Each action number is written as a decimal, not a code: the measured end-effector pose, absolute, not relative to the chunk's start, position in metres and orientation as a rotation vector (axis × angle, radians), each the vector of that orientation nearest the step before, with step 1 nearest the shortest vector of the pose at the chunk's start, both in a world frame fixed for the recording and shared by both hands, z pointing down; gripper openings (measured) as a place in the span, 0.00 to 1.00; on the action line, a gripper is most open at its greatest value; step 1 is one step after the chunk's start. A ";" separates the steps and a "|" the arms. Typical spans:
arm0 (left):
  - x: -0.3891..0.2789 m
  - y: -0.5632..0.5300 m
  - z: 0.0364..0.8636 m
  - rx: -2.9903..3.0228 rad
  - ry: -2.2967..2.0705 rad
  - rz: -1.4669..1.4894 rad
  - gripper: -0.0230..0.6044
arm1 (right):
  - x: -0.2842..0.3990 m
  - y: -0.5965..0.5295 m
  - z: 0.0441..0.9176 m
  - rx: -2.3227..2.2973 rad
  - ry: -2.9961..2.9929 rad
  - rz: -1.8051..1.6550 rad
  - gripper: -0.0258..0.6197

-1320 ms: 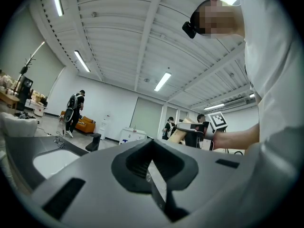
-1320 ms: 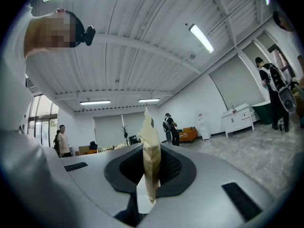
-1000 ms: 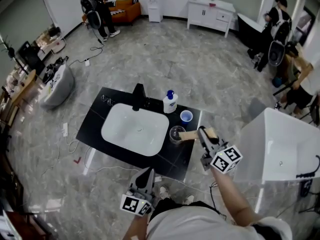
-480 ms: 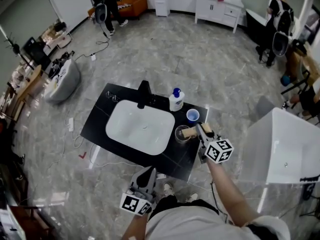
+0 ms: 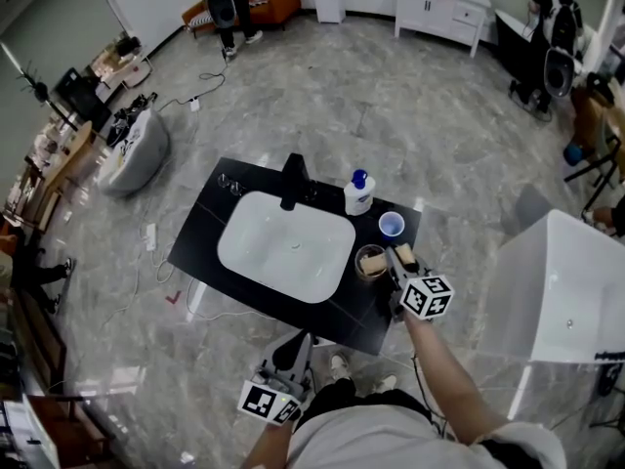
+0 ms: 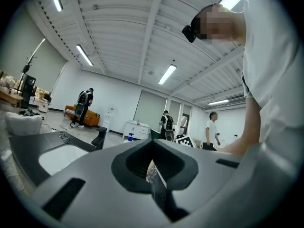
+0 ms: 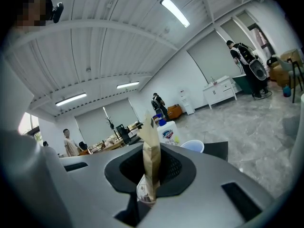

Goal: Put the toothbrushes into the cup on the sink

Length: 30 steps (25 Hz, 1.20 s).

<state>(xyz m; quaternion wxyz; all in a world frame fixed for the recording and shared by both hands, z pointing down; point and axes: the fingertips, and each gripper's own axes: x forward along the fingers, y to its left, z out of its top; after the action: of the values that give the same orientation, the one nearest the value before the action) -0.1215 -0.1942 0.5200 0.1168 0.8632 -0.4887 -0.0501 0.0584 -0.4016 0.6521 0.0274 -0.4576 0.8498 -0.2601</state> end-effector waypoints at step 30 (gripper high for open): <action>-0.126 -0.201 0.520 2.530 -1.416 -0.189 0.03 | 0.069 -0.404 0.695 -1.509 2.640 -0.916 0.34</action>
<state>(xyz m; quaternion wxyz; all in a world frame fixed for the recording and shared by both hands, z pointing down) -0.1264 -0.2012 0.5200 0.1179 0.8647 -0.4839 -0.0645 0.0686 -0.4044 0.6947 -0.0169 -0.4752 0.8311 -0.2883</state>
